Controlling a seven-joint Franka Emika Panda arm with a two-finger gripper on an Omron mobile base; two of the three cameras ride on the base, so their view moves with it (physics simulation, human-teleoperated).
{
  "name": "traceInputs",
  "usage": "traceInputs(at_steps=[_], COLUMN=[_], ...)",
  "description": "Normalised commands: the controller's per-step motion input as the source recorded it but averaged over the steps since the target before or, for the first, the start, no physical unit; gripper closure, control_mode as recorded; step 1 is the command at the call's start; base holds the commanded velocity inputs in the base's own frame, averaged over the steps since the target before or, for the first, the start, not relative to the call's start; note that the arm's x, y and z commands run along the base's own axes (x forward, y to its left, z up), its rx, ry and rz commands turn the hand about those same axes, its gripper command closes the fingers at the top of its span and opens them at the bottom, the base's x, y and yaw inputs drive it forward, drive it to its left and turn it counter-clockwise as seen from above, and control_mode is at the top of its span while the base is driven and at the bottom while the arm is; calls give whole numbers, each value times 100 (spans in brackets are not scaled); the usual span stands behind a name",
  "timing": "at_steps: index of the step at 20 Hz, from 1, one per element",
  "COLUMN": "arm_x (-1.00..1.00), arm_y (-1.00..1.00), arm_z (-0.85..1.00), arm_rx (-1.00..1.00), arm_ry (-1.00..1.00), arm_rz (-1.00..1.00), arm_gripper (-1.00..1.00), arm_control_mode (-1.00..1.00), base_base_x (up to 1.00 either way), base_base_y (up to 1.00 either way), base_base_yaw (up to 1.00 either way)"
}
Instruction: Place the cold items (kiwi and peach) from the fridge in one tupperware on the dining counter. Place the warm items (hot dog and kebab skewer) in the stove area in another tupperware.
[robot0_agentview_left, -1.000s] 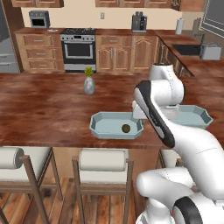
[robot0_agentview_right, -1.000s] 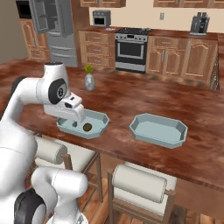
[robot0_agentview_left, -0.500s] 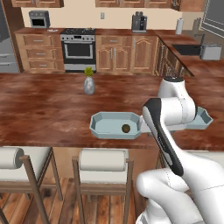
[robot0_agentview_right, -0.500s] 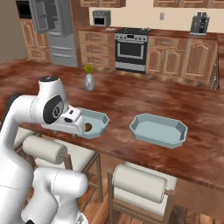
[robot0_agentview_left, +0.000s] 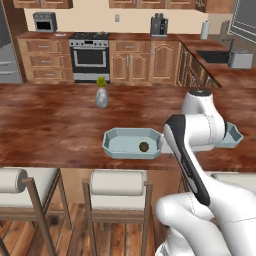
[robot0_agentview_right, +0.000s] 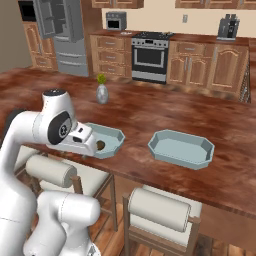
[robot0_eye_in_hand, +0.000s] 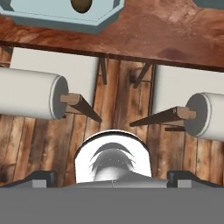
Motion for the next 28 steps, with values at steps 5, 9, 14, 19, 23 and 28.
traceInputs(at_steps=[5, 9, 14, 19, 23, 28], arm_x=[-7, 0, 0, 0, 0, 0], arm_y=[0, 0, 0, 0, 0, 0], arm_z=[0, 0, 0, 0, 0, 0], arm_rx=[0, 0, 0, 0, 0, 0], arm_ry=[0, 0, 0, 0, 0, 0], arm_rz=[0, 0, 0, 0, 0, 0], arm_gripper=[-100, -100, -100, -100, -100, -100], arm_control_mode=[100, 100, 100, 100, 100, 100], base_base_x=[-48, -68, -5, 1, 0, -2], base_base_y=[14, 69, 100, 100, 100, 100], base_base_yaw=[0, 0, -13, -23, -27, -15])
